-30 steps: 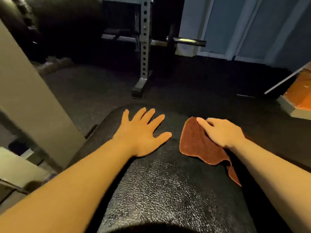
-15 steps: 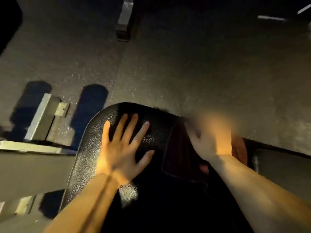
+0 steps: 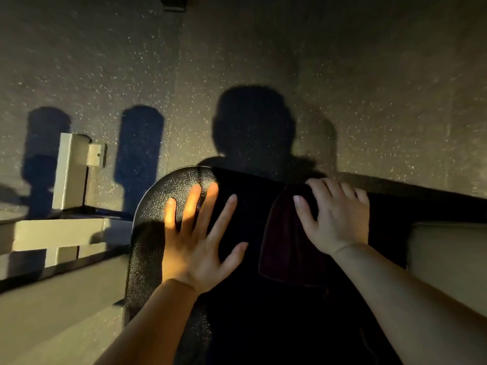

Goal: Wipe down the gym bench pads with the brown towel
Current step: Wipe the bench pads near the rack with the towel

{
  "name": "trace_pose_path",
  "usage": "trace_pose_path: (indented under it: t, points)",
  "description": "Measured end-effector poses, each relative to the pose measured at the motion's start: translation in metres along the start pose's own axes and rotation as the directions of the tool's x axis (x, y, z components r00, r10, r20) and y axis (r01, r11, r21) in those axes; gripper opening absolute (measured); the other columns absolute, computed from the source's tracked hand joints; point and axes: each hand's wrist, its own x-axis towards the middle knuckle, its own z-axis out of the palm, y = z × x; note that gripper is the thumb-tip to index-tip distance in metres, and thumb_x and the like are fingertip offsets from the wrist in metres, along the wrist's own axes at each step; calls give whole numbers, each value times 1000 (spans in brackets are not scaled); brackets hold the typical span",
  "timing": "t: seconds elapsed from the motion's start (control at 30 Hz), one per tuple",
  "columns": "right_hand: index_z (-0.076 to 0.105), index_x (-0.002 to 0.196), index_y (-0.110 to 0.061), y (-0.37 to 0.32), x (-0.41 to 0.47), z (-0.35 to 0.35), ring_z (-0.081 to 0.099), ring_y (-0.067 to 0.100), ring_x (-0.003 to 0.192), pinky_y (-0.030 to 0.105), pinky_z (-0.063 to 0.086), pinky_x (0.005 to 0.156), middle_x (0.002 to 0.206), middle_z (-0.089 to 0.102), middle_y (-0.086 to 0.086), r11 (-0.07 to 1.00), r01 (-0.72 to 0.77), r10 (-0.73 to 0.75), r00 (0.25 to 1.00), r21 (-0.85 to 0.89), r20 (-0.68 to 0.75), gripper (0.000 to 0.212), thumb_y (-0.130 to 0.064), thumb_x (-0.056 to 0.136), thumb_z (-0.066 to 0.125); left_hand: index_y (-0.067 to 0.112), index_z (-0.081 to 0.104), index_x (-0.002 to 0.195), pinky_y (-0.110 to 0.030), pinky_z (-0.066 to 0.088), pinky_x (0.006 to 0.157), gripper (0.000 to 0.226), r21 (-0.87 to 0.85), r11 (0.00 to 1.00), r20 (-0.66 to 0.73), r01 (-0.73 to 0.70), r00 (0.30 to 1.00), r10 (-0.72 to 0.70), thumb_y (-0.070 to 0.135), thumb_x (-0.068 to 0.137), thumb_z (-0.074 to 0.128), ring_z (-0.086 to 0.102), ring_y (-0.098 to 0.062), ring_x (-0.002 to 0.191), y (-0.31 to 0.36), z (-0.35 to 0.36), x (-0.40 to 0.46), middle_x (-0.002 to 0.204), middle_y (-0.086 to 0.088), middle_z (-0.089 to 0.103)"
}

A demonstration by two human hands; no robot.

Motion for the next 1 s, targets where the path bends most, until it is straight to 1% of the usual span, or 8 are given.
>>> trace_pose_path:
  t: [0.17,0.33,0.5,0.6,0.7,0.83,0.93,1.0]
  points:
    - [64,120,-17,1,-2,1,62,31,100,47,42,90,115,67,6,1000,-22,22,1000,-8,22,62,-58,95,25,27,13,158,-55,-1,117,85,-34,999,20,-16,1000,17,66,85,35,19,-35,147,0,-2,3,161,-11,20]
    - [58,134,-16,-3,-5,0,55,29,120,53,32,108,132,61,7,999,-53,52,996,-12,-65,60,-55,98,29,28,9,158,-54,-3,118,87,-31,999,17,-27,999,27,66,85,35,19,-37,145,-3,-1,6,159,-11,22]
    - [29,152,-17,-37,-50,14,23,29,147,59,5,118,158,31,7,960,-270,276,956,76,-97,64,-51,98,27,27,14,158,-50,-7,119,79,-32,999,50,-12,999,13,67,91,25,21,-37,144,-1,-3,7,158,-12,22]
    - [16,155,-19,-46,-71,21,11,27,151,61,4,117,163,14,3,964,-256,261,962,70,-74,66,-51,98,27,26,14,158,-49,-7,119,76,-33,999,77,-3,997,6,68,94,12,18,-36,146,-2,-6,7,158,-12,21]
    - [13,155,-22,-42,-74,24,9,27,151,63,4,117,163,8,1,967,-248,252,965,53,-74,66,-52,98,27,26,15,158,-49,-7,119,82,-32,999,83,-6,997,9,65,88,30,13,-32,148,-1,-6,6,159,-11,20]
    - [15,155,-24,-41,-71,22,11,28,151,63,3,116,163,11,1,969,-240,243,968,63,-62,67,-53,96,28,28,11,159,-49,-6,120,82,-24,1000,96,-7,995,9,66,89,30,15,-34,148,-1,-7,5,161,-10,18]
    - [26,153,-26,-35,-68,14,18,28,149,64,3,116,161,25,2,975,-201,208,976,95,-68,67,-57,94,34,31,6,159,-50,-3,119,83,-28,1000,83,5,997,-2,65,87,32,16,-34,147,-3,-8,5,160,-10,19]
    - [36,151,-27,-23,-61,8,25,27,147,65,4,115,157,34,2,985,-140,148,987,105,-68,67,-59,93,39,29,13,158,-50,-1,118,83,-38,999,72,5,997,-2,62,85,36,18,-34,146,-1,-9,6,159,-11,20]
